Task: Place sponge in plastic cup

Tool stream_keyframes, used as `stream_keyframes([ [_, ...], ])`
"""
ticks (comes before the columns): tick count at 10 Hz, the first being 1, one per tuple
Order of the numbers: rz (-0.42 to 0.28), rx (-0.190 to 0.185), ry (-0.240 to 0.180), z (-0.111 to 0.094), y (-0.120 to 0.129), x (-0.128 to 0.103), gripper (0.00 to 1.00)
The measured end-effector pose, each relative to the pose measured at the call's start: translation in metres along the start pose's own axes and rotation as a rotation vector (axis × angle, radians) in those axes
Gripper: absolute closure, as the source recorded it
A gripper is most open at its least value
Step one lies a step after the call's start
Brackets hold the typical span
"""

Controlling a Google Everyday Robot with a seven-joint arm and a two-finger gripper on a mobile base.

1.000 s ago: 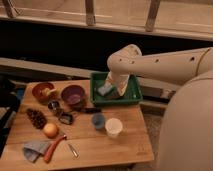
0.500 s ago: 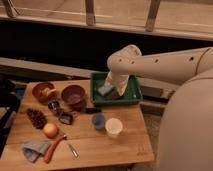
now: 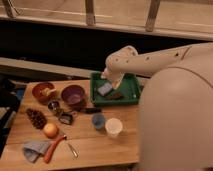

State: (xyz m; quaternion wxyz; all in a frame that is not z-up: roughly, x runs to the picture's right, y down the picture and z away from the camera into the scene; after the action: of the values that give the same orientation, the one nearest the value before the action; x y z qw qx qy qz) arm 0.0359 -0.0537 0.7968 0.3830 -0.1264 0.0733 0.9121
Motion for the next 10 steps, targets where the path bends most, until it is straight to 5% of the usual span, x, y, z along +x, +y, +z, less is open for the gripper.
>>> stream_keyframes([
  [7, 0.024, -0.022, 0.046, 0.018, 0.02, -0.001, 0.35],
  [10, 0.06, -0.03, 0.074, 0.049, 0.02, -0.001, 0.35],
])
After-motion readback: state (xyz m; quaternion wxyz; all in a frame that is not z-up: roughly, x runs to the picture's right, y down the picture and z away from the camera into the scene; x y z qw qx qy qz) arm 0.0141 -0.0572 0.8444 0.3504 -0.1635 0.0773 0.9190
